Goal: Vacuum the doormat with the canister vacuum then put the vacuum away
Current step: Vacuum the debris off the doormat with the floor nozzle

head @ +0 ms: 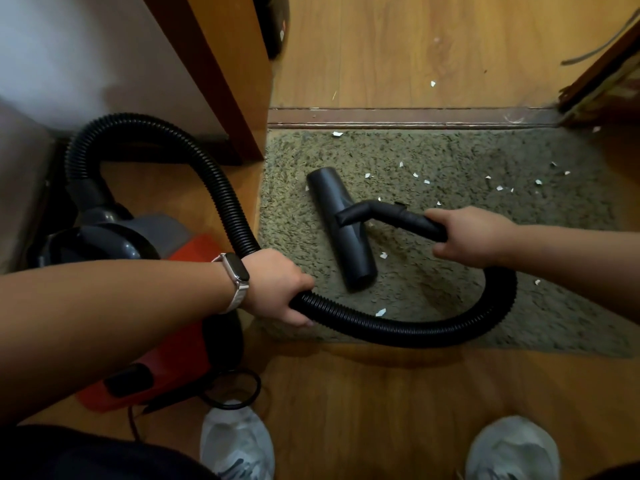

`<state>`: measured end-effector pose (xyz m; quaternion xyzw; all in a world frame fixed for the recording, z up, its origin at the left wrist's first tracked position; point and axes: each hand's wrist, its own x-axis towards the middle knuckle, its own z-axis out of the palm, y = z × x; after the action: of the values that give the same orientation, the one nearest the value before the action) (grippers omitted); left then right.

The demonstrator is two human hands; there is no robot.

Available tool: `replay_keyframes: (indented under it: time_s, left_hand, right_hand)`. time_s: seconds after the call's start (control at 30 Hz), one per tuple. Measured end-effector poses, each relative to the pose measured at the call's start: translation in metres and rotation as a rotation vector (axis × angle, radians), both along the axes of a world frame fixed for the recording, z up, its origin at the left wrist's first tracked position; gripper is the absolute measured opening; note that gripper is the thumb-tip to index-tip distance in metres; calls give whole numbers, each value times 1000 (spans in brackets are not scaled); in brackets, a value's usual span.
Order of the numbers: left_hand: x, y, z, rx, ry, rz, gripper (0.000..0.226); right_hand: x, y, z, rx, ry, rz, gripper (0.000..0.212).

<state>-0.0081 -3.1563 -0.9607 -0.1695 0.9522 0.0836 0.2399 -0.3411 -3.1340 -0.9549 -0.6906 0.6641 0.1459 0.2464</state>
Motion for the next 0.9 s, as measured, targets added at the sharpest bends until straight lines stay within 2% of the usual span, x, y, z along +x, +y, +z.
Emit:
replay_keyframes:
  time_s: [0.13, 0.27, 0.5, 0.63, 0.8, 0.9]
  left_hand:
    - [-3, -3, 2, -6, 3, -7, 58]
    - [3, -5, 5, -16, 44, -65, 59]
    - [8, 7, 9, 32, 22, -82, 59]
    - [4, 5, 8, 25, 19, -47, 57]
    - [-3, 0, 5, 6, 77, -23, 53]
    - [-8, -4, 5, 3, 104, -29, 53]
  right_hand:
    - [-3, -2, 3, -47, -20, -19, 28]
    - [19, 2, 4, -30, -28, 119, 39]
    - [44, 20, -14, 85, -30, 291, 35]
    - [28, 15, -15, 68, -32, 221, 24]
    - [-3, 7, -8, 25, -99, 16, 19]
    - [-12, 6, -4, 27, -118, -6, 19]
